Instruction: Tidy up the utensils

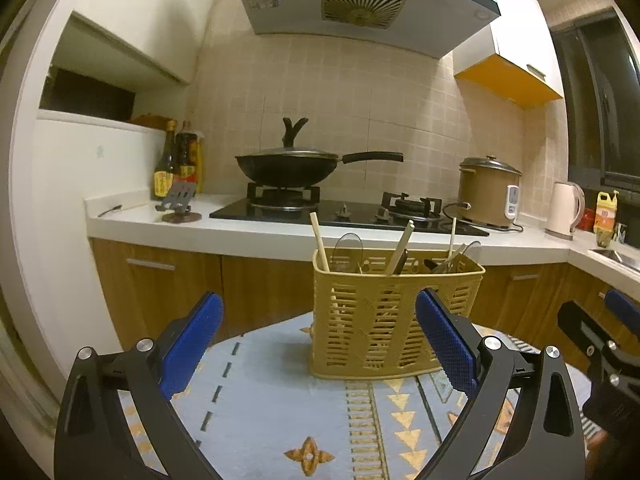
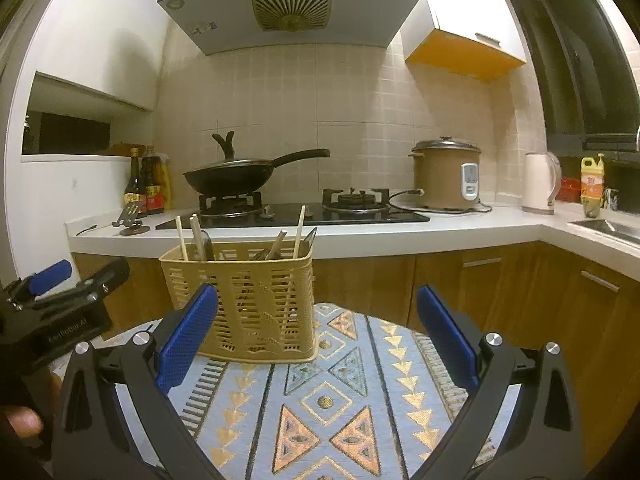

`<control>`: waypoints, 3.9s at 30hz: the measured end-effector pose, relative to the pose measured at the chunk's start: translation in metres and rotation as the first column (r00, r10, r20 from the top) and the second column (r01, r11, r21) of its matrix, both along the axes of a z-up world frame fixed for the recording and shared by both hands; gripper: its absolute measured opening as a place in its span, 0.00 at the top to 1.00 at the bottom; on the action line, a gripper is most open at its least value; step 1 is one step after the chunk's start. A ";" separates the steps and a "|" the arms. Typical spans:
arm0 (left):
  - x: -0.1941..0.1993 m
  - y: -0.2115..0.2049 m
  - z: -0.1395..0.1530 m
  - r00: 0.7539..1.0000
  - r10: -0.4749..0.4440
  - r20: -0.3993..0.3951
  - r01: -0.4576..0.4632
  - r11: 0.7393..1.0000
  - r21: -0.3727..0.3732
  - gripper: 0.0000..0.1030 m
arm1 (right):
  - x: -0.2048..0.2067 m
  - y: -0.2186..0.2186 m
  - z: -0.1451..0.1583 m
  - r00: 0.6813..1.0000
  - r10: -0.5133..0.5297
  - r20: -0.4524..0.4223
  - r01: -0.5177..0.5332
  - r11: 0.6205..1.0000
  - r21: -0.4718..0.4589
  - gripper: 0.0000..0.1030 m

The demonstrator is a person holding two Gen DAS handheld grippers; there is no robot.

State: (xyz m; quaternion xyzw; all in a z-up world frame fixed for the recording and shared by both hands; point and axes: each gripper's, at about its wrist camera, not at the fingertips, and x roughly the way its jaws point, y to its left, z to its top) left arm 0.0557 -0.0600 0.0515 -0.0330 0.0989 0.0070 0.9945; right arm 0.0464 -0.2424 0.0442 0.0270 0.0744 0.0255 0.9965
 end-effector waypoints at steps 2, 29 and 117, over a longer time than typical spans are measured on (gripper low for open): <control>-0.003 -0.003 -0.005 1.000 0.008 0.012 -0.008 1.000 0.015 0.08 | 0.002 -0.002 -0.002 1.000 0.013 -0.015 -0.013 1.000 0.012 0.08; -0.004 -0.009 -0.020 1.000 0.028 0.000 -0.028 0.998 0.054 0.08 | 0.009 -0.015 -0.007 0.997 0.038 -0.067 -0.033 0.996 0.078 0.08; 0.000 0.004 -0.020 0.999 0.039 -0.013 -0.039 0.999 0.024 0.08 | 0.012 -0.010 -0.010 0.994 0.062 -0.088 -0.057 0.996 0.062 0.08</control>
